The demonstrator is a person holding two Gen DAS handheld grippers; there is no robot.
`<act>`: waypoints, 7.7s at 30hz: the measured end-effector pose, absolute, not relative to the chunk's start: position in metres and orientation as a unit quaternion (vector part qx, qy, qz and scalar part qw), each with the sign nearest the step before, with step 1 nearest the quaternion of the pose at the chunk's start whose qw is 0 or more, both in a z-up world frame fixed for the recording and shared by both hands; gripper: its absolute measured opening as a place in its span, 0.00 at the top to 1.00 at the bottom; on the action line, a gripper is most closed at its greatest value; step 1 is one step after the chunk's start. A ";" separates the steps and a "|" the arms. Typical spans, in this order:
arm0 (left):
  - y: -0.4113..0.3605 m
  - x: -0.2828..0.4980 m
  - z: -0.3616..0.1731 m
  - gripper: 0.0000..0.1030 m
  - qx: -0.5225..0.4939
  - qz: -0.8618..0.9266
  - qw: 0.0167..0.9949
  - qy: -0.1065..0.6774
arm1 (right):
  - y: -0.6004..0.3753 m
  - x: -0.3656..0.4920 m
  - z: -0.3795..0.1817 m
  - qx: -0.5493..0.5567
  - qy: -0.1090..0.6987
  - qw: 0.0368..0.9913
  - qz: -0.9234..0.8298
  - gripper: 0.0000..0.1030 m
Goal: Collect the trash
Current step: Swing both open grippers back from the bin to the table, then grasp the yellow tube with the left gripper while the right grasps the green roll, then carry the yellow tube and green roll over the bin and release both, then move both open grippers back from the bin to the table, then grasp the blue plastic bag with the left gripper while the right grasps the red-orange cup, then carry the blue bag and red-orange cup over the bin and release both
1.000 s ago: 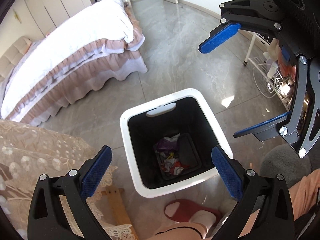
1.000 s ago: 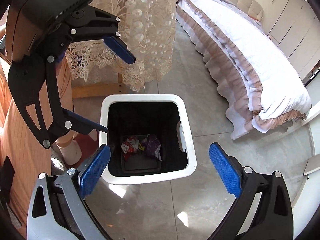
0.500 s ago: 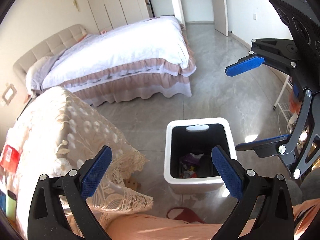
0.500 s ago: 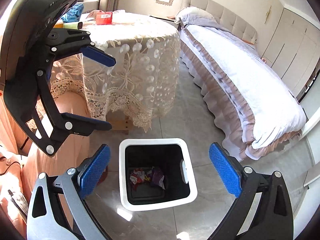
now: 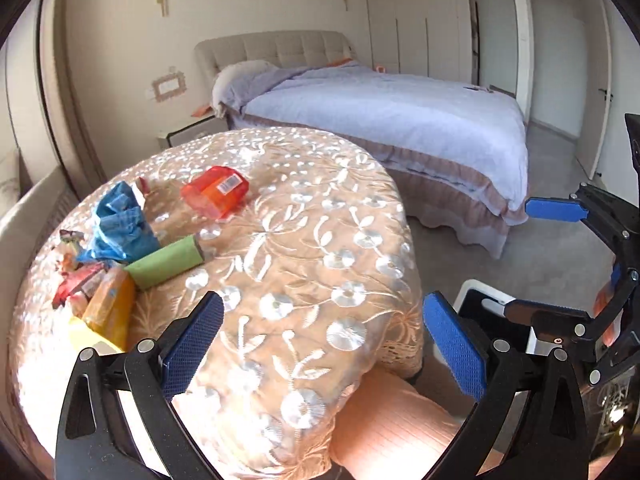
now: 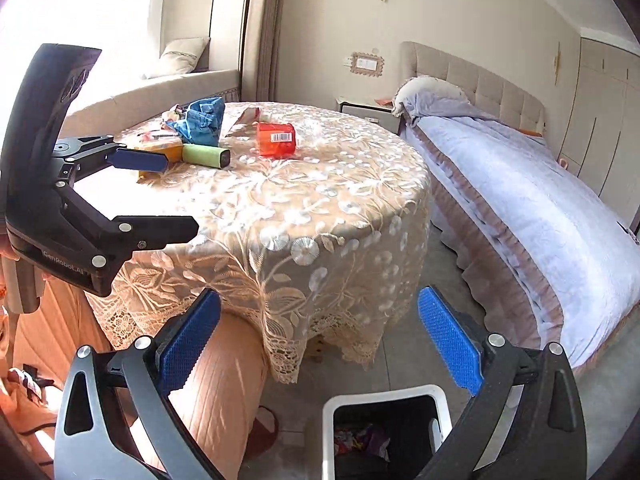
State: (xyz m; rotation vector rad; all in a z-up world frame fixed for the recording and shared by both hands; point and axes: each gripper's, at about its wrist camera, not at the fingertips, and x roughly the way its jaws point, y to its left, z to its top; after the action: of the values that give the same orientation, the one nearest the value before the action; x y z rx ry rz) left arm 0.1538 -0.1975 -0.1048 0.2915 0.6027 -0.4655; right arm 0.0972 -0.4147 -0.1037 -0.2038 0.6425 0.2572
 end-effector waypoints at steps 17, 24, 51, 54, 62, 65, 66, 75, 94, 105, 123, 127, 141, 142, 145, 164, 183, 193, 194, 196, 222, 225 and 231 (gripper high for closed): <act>-0.079 0.237 -0.116 0.08 0.063 -0.128 0.924 0.354 | -0.273 0.242 -0.098 -0.215 0.336 0.874 0.278 0.04; -0.068 0.261 -0.138 0.33 0.053 -0.144 0.900 0.409 | -0.228 0.299 -0.128 -0.286 0.371 0.822 0.324 0.19; -0.094 0.192 -0.094 0.50 0.067 -0.178 0.919 0.344 | -0.299 0.201 -0.081 -0.114 0.360 0.891 0.253 0.73; -0.110 0.179 -0.087 0.50 0.078 -0.190 0.921 0.332 | -0.322 0.176 -0.068 -0.100 0.343 0.905 0.229 0.73; -0.156 0.149 -0.078 0.50 0.111 -0.238 0.912 0.315 | -0.373 0.122 -0.049 -0.091 0.318 0.931 0.156 0.73; -0.174 0.142 -0.081 0.50 0.121 -0.258 0.905 0.316 | -0.387 0.107 -0.047 -0.091 0.317 0.934 0.136 0.73; -0.180 0.140 -0.082 0.50 0.124 -0.264 0.903 0.317 | -0.391 0.103 -0.047 -0.092 0.316 0.935 0.131 0.73; -0.240 0.126 -0.104 0.50 0.164 -0.322 0.873 0.326 | -0.425 0.070 -0.061 -0.088 0.342 0.932 0.081 0.73; -0.363 0.096 -0.184 0.50 0.311 -0.463 0.754 0.348 | -0.496 0.054 -0.134 -0.091 0.440 0.893 0.006 0.73; -0.417 0.118 -0.245 0.50 0.362 -0.487 0.698 0.380 | -0.537 0.062 -0.200 -0.089 0.506 0.858 0.008 0.73; -0.459 0.114 -0.312 0.05 0.428 -0.557 0.614 0.360 | -0.572 0.051 -0.268 -0.091 0.586 0.805 -0.003 0.04; -0.457 0.107 -0.305 0.05 0.430 -0.563 0.615 0.346 | -0.573 0.051 -0.262 -0.095 0.575 0.813 0.001 0.04; -0.436 0.100 -0.257 0.05 0.418 -0.565 0.643 0.305 | -0.550 0.047 -0.218 -0.116 0.539 0.834 0.015 0.04; -0.434 0.099 -0.254 0.05 0.419 -0.563 0.646 0.300 | -0.548 0.047 -0.215 -0.116 0.536 0.836 0.016 0.04; -0.425 0.098 -0.244 0.05 0.412 -0.561 0.654 0.295 | -0.541 0.045 -0.204 -0.119 0.525 0.843 0.019 0.04; -0.327 0.110 -0.141 0.05 0.317 -0.474 0.789 0.230 | -0.465 0.052 -0.129 -0.187 0.420 0.886 0.064 0.04; -0.217 0.153 -0.095 0.05 0.185 -0.271 0.915 0.234 | -0.396 0.110 -0.082 -0.116 0.336 0.927 0.117 0.04; -0.147 0.213 -0.083 0.05 0.114 -0.135 0.951 0.255 | -0.346 0.163 -0.083 -0.152 0.308 0.934 0.097 0.04; -0.140 0.223 -0.084 0.05 0.114 -0.115 0.952 0.261 | -0.340 0.170 -0.084 -0.158 0.305 0.935 0.088 0.04; -0.127 0.243 -0.083 0.05 0.112 -0.083 0.951 0.275 | -0.331 0.185 -0.086 -0.165 0.307 0.934 0.079 0.04; -0.098 0.407 -0.108 0.35 0.078 -0.069 0.911 0.399 | -0.296 0.371 -0.124 -0.089 0.416 0.905 0.020 0.96; -0.097 0.398 -0.103 0.37 0.067 -0.077 0.914 0.392 | -0.301 0.362 -0.116 -0.075 0.401 0.912 0.032 0.97; -0.095 0.365 -0.093 0.40 0.053 -0.089 0.924 0.369 | -0.323 0.328 -0.096 -0.023 0.392 0.918 0.063 0.97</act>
State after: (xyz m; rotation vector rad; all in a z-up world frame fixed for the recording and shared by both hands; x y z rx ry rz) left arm 0.3653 -0.0949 -0.0925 0.1078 0.7568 -0.1835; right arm 0.3276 -0.3227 -0.0956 -0.0478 0.8056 0.1303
